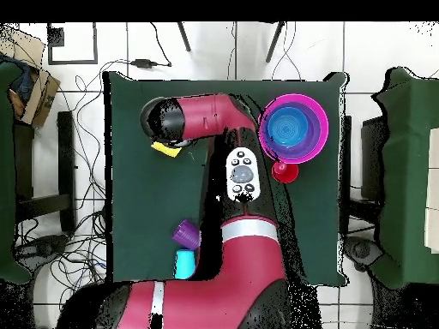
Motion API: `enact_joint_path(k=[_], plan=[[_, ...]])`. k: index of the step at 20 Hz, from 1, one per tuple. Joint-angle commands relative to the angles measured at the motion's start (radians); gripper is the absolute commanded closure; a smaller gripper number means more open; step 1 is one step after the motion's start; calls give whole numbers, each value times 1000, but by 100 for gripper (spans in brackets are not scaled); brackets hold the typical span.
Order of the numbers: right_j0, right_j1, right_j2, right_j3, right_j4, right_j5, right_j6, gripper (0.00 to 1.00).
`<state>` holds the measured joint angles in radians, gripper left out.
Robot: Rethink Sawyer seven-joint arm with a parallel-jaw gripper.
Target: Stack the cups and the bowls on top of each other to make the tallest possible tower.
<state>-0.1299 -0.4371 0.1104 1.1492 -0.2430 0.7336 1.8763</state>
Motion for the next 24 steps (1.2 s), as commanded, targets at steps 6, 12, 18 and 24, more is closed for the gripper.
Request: enact_joint_path(k=[6, 12, 18, 24], plan=[[-13, 9, 64, 79, -21, -8, -21, 0], [35, 4, 38, 86, -10, -6, 61, 0], [79, 1, 11, 93, 10, -7, 131, 0], [109, 3, -15, 92, 28, -12, 159, 0]])
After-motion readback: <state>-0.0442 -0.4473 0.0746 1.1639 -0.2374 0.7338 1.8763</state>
